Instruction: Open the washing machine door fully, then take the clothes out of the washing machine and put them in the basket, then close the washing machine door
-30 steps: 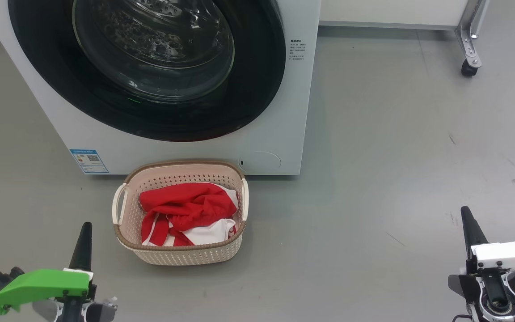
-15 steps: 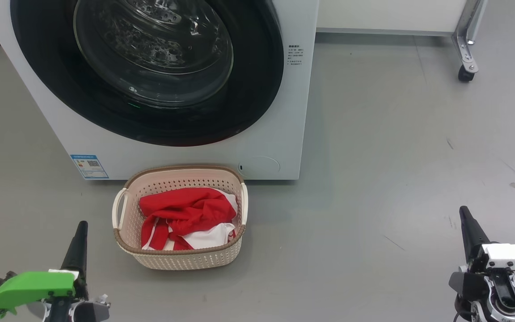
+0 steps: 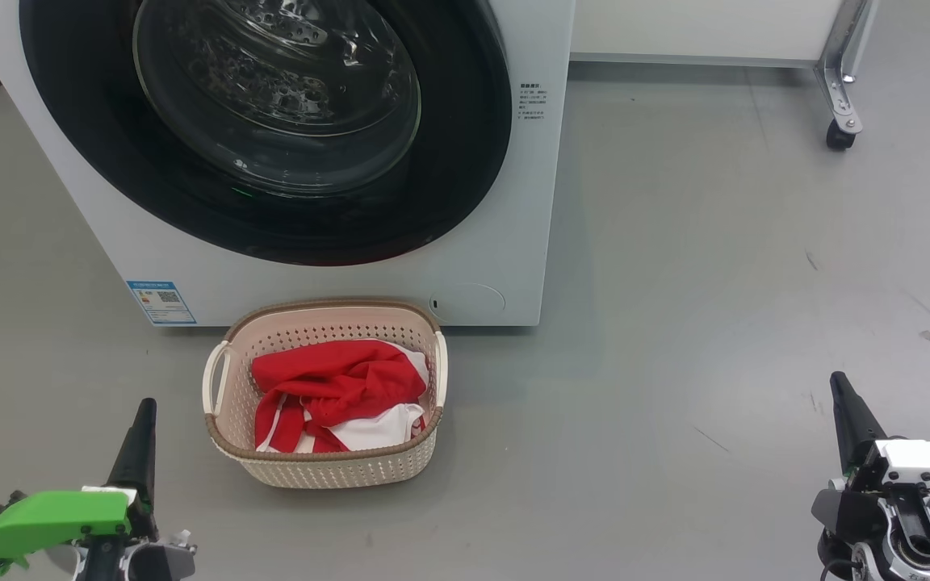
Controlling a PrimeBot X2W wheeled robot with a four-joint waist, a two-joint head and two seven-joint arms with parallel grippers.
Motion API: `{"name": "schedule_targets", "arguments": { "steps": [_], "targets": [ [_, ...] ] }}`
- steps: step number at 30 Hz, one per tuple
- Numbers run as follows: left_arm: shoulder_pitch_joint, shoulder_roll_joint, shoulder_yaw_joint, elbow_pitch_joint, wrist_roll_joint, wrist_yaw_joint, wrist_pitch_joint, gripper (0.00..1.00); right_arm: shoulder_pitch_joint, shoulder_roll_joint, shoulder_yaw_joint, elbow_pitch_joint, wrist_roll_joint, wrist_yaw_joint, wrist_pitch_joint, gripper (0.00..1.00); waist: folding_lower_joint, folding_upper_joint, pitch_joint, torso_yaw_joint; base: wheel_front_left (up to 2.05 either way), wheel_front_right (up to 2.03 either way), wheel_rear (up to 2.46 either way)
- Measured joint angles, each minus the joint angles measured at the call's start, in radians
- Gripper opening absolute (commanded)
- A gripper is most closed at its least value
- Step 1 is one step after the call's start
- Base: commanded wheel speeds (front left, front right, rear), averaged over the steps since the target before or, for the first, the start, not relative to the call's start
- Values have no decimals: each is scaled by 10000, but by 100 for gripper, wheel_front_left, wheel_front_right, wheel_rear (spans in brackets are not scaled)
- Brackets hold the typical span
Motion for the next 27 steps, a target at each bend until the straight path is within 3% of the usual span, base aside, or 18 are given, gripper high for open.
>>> {"name": "schedule_targets", "arguments": {
  "steps": [27],
  "targets": [
    [0,2,6,-17,0,-2,0,0,0,2,4,-35,40,0,-2,0,0,0,2,0,0,0,0]
  ]
}}
